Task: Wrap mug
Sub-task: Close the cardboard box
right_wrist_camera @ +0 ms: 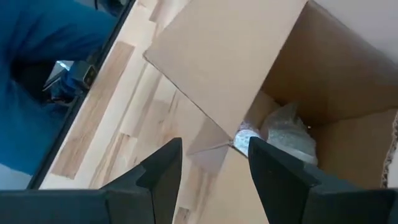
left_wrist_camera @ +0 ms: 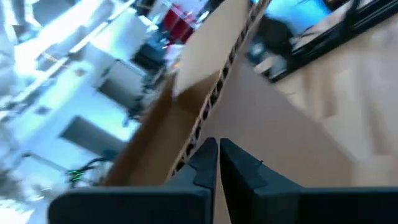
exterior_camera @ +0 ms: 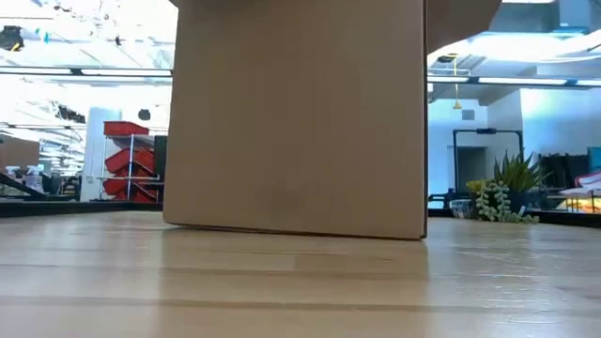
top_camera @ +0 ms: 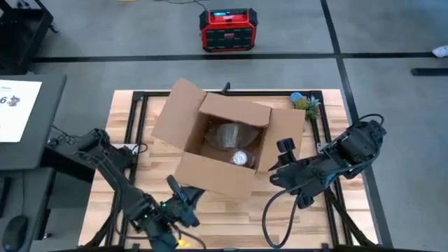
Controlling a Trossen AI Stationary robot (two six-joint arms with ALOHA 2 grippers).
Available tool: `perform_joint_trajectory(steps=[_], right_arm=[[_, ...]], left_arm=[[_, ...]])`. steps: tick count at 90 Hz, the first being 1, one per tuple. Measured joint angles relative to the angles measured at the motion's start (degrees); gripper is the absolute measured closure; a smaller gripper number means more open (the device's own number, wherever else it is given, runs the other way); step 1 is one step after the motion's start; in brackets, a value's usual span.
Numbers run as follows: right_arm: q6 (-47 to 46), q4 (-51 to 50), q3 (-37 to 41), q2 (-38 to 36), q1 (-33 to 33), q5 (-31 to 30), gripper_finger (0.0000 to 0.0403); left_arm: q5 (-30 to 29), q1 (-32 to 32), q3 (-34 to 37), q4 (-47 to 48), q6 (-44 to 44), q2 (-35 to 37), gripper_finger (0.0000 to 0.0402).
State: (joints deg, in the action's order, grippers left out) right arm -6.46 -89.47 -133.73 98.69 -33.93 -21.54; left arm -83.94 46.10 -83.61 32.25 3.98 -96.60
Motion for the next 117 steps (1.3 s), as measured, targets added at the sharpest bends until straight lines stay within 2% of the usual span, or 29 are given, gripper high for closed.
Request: perform_joint_trajectory(steps=[13,27,44,51,68,78,92,103,117], right_arm=[[-1.35,0.35,0.00,-0.02,1.81,-2.16,0.0233],[-4.46,-0.29,0.00,0.00,4.43,-8.66,0.0233],[-5.04,-0.52,0.00,-0.58,8.69,-9.64,0.0242],[-4.51,-0.52,0.00,-1.59,9.76,-9.64,0.0252],[-4.44,0.01,-0.02,-4.16,9.81,-10.02,0.0274],[-8.87,-0.02,-0.02,-5.01,10.37,-12.88,0.0281],[-12.97,-0.55,-0.02,-6.39,13.30,-13.05,0.0284],[-11.06,-0.53,-0.02,-7.67,15.95,-12.64,0.0285],[-6.79,-0.54,-0.04,-8.68,23.45,-7.05,0.0285]], left_arm=[[-1.56,-4.31,-0.02,0.02,2.44,0.00,0.0401],[-1.22,-9.27,-0.07,-0.04,2.43,0.00,0.0401],[4.51,-15.20,-0.07,-0.18,1.35,0.00,0.0402],[4.82,-15.98,-0.04,-1.25,2.53,-0.04,0.0402],[0.39,-15.92,-0.04,-13.75,16.21,0.35,0.0402],[0.10,-17.63,-0.06,-21.25,24.89,0.66,0.0402],[0.31,-22.78,-0.04,-24.25,29.25,0.68,0.0402],[4.26,-26.81,0.28,-23.57,27.25,0.66,0.0402],[14.30,-29.82,0.31,-18.68,18.88,0.68,0.0402]])
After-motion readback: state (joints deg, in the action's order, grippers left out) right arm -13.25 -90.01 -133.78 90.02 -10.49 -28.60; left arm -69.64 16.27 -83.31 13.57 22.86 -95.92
